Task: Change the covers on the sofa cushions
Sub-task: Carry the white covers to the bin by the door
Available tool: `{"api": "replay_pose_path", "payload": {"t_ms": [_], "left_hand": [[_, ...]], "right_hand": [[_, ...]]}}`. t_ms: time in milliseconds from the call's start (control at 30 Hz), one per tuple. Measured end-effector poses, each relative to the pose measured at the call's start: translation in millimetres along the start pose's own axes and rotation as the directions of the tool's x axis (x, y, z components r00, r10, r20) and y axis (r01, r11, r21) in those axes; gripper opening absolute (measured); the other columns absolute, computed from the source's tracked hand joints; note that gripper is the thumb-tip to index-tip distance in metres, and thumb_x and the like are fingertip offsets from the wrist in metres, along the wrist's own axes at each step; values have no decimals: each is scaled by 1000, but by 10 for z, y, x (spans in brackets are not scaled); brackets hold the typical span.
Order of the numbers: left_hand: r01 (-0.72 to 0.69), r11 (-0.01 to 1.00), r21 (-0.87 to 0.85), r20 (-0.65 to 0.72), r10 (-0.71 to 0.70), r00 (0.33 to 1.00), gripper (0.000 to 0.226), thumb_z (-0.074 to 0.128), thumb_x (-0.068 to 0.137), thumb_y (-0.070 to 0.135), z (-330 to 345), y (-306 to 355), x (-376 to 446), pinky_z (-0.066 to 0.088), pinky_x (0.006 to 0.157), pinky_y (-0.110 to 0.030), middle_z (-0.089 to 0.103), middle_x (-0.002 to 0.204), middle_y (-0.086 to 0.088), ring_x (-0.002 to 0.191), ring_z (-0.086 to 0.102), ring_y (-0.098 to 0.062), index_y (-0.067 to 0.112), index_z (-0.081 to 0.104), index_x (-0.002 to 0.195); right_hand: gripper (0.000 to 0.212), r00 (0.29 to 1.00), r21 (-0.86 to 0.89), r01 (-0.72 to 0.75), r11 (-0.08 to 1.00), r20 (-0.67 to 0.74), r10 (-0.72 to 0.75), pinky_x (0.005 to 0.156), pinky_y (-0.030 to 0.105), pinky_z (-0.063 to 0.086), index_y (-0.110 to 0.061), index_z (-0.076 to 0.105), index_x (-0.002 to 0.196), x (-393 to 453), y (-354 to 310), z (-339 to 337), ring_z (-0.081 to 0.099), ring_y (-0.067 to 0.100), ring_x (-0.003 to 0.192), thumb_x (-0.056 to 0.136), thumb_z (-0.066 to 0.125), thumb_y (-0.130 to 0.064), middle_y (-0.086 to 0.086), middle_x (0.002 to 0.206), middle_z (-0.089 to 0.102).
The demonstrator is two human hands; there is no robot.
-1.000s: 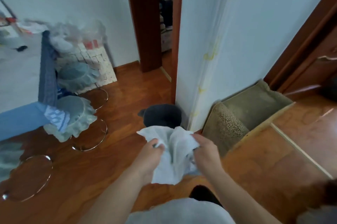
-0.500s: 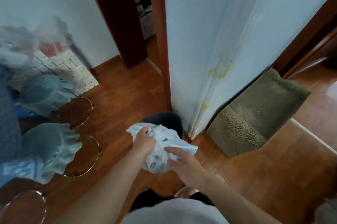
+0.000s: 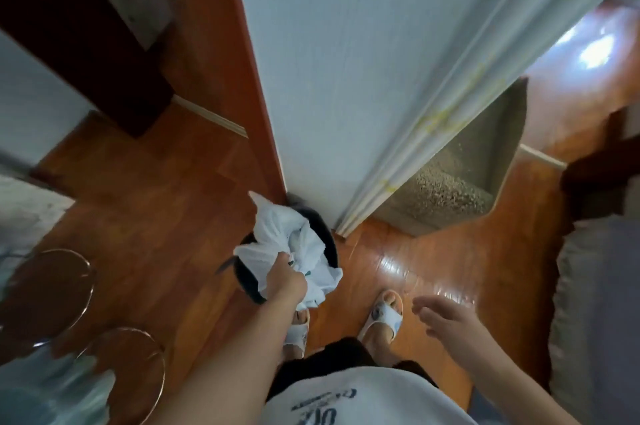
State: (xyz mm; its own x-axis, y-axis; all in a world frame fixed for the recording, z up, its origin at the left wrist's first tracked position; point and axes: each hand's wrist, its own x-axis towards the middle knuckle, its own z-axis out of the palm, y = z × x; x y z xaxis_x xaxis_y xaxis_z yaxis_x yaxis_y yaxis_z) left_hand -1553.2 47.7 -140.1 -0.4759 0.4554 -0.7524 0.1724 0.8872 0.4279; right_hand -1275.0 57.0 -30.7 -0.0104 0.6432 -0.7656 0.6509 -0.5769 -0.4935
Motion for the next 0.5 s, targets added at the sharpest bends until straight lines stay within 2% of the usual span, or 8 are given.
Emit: {"api": "replay_pose_path", "payload": {"t_ms": [167,233,300,400,500], "left_hand": [[98,993,-67,95,-91,991,59,43,98,6,151,-332,687,44,109,-46,47,149,-14,130,50,-39,21,33,155],[101,992,-69,133,-91,987,59,48,93,7,180,-457,947,48,105,-51,54,143,-16,123,55,-41,18,39,150],[144,986,-88,129,-132,983,53,53,92,4,208,-539,1145,51,100,-50,58,136,-19,118,58,-42,9,45,144],[280,932,-232,117,-259,959,53,59,92,3,194,-543,1322,53,97,-52,58,134,-24,114,61,-43,1,45,143],[362,832,-421,119,-345,931,52,56,97,4,165,-527,1424,51,95,-44,54,139,-24,120,58,-42,0,40,147]], "right_hand": [[15,990,116,-124,985,-54,131,98,40,53,-37,71,100,163,83,554,64,8,105,100,58,-30,-13,109,71],[15,984,134,-162,978,-58,171,97,39,54,-34,72,103,199,35,701,65,9,104,100,58,-29,-11,109,71],[17,980,128,-182,975,-57,190,95,36,53,-30,72,109,213,-25,810,64,8,104,100,57,-28,-11,109,70],[21,984,97,-165,981,-46,170,97,36,53,-29,71,114,250,-68,953,63,6,106,100,56,-29,-14,112,69],[22,987,72,-151,986,-49,154,98,35,53,-30,70,117,272,-82,1044,61,5,108,100,55,-29,-16,114,66]]}}
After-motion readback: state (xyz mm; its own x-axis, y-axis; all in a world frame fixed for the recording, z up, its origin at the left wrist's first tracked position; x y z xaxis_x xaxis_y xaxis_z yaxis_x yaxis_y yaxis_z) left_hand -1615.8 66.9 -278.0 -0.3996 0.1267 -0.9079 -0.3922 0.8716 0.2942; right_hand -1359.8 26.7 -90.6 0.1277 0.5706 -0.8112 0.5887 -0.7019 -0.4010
